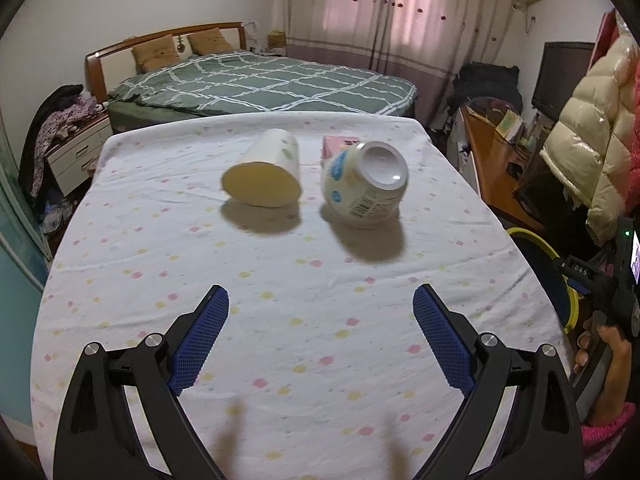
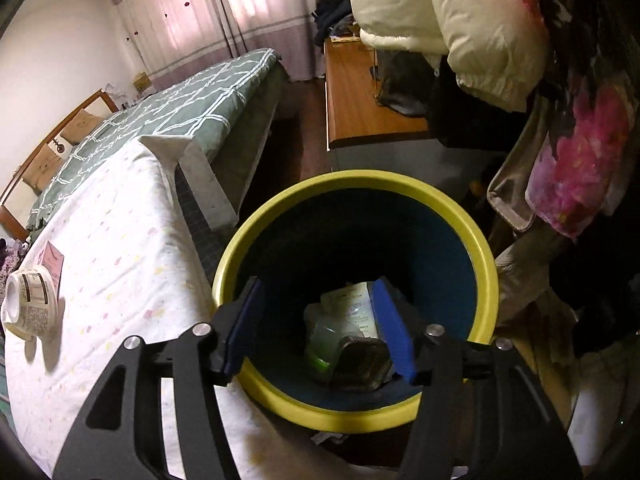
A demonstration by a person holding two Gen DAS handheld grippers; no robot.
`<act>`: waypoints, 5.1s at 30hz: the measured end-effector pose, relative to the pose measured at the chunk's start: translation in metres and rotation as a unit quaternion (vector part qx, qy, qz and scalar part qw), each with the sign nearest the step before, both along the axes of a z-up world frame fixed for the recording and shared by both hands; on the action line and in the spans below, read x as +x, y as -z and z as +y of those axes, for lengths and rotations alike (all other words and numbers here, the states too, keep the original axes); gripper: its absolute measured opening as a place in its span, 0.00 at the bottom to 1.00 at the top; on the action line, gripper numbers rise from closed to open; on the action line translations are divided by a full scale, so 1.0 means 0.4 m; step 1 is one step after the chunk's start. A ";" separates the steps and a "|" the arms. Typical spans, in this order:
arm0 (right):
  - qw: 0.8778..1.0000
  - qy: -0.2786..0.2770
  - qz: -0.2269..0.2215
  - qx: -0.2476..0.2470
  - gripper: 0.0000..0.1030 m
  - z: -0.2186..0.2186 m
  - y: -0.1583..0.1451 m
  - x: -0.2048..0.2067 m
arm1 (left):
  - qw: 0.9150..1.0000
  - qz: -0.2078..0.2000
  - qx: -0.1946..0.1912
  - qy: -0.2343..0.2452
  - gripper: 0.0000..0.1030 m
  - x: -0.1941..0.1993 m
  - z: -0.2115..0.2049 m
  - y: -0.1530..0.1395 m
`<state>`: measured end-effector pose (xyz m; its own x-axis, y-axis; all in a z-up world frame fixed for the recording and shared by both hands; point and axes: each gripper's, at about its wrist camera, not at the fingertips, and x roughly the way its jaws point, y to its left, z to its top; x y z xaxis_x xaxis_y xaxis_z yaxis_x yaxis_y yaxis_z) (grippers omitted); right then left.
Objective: Collect trash
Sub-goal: 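Reach the left tool to the upside-down white bowl and grasp it, then carry the white bowl over the bin and open the left tool, then move the right tool to the pink strawberry-milk carton and grasp it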
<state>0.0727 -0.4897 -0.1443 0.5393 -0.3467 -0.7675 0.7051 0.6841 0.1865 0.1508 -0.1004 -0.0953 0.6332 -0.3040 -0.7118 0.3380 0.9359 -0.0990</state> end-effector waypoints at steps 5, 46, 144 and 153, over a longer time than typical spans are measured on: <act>1.000 -0.006 0.001 0.004 0.56 -0.006 0.005 0.006 | 1.000 0.007 0.008 0.014 0.89 0.018 -0.051 0.011; 0.998 -0.052 -0.004 0.034 0.60 0.022 0.016 0.047 | 0.997 0.001 0.072 0.043 0.78 0.354 -0.307 0.067; 0.953 -0.297 -0.036 -0.045 0.66 0.485 -0.135 0.260 | 0.989 -0.040 0.037 -0.138 0.88 0.223 0.257 0.045; 0.937 -0.346 -0.004 -0.054 0.71 0.609 -0.097 0.451 | 0.984 -0.023 0.022 -0.174 0.89 0.238 0.297 0.076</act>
<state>0.2530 -0.2460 -0.1054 0.6683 0.0124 -0.7437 0.0858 0.9919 0.0936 0.2460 0.0184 -0.1257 0.7248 -0.0335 -0.6882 0.0001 0.9988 -0.0485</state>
